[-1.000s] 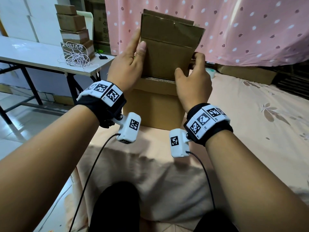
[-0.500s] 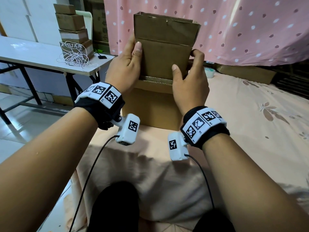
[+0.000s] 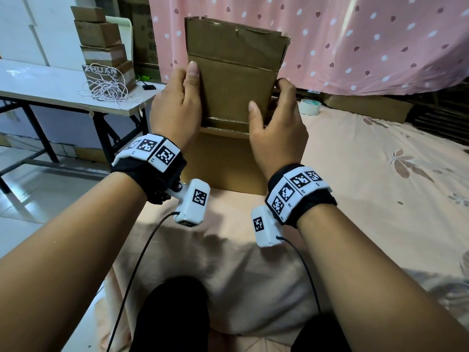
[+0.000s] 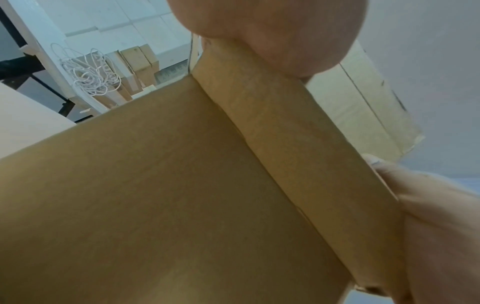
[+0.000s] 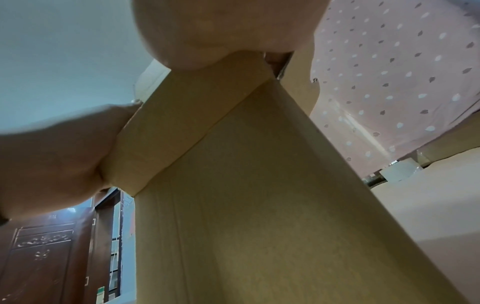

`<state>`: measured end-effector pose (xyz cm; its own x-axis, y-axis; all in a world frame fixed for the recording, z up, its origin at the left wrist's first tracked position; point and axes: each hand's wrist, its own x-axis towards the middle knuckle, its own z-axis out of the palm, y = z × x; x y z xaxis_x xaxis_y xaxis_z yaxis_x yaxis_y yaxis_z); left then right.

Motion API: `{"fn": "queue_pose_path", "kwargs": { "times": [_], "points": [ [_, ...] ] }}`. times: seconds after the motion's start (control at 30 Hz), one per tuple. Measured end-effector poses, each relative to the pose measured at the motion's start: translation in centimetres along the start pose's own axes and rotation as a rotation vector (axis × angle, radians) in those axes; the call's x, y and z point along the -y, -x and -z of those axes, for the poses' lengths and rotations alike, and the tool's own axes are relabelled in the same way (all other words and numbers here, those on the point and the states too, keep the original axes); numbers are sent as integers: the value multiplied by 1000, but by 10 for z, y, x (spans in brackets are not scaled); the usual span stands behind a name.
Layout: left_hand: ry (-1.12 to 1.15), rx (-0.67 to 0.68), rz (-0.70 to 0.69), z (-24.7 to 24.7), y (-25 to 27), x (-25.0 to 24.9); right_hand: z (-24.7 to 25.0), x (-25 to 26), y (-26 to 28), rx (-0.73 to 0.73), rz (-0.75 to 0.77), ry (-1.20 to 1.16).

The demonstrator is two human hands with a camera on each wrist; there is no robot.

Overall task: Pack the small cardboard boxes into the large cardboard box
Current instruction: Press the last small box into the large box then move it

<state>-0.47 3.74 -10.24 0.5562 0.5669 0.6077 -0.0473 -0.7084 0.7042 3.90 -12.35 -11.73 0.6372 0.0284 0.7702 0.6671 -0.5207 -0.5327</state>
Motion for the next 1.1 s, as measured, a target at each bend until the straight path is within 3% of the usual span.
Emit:
{"fn": "queue_pose_path", "kwargs": {
  "times": [0.17, 0.5, 1.1],
  "points": [
    [-155, 55, 52, -2, -10, -1, -1, 0, -11, 94, -118, 50],
    [-163, 119, 5, 1, -12, 1, 2, 3, -15, 124, -216, 71],
    [-150, 93, 34, 2, -3, -2, 1, -1, -8, 121, -203, 67]
  ]
}}
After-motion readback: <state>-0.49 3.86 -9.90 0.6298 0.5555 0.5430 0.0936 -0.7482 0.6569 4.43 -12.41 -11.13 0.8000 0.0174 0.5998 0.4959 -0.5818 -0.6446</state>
